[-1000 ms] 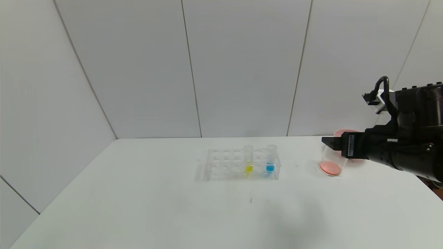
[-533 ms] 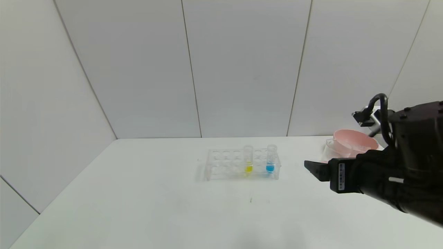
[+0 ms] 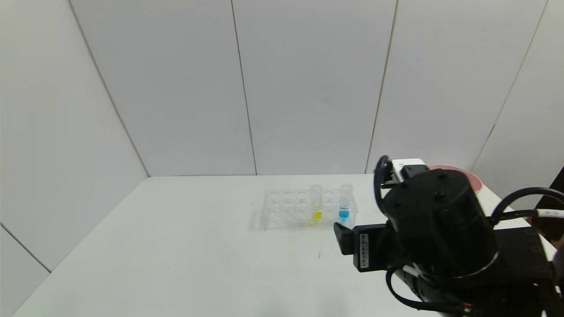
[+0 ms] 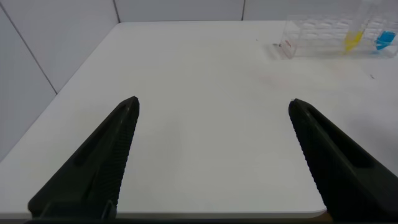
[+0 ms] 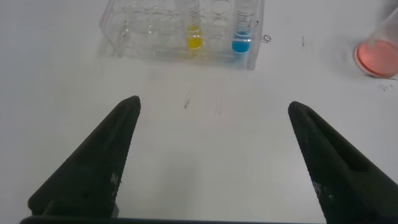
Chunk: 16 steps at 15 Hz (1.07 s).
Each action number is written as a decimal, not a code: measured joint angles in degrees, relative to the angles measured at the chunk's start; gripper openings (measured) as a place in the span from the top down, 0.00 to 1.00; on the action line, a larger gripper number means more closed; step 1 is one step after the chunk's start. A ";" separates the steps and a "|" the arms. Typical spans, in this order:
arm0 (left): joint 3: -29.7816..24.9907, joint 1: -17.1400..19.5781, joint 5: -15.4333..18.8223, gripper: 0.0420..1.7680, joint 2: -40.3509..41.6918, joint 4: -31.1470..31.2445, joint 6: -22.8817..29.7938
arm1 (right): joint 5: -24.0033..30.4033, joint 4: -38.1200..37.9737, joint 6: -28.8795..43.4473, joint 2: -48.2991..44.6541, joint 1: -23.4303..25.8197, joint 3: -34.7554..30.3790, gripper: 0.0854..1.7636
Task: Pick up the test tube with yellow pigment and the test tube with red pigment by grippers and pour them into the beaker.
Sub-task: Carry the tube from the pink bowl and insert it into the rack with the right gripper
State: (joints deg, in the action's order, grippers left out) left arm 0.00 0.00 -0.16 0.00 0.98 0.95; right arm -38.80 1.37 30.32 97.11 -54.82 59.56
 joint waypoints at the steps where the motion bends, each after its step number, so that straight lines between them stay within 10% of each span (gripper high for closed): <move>1: 0.00 0.00 0.00 0.03 0.00 0.00 0.00 | -0.39 -0.06 0.09 1.95 -0.41 2.01 0.04; 16: 0.00 0.00 0.00 0.03 0.00 0.00 0.00 | 6.34 5.83 -8.34 27.01 7.50 23.76 0.04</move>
State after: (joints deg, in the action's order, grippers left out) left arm 0.00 0.00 -0.16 0.00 0.98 0.95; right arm -32.46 7.19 21.98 124.12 -47.32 83.32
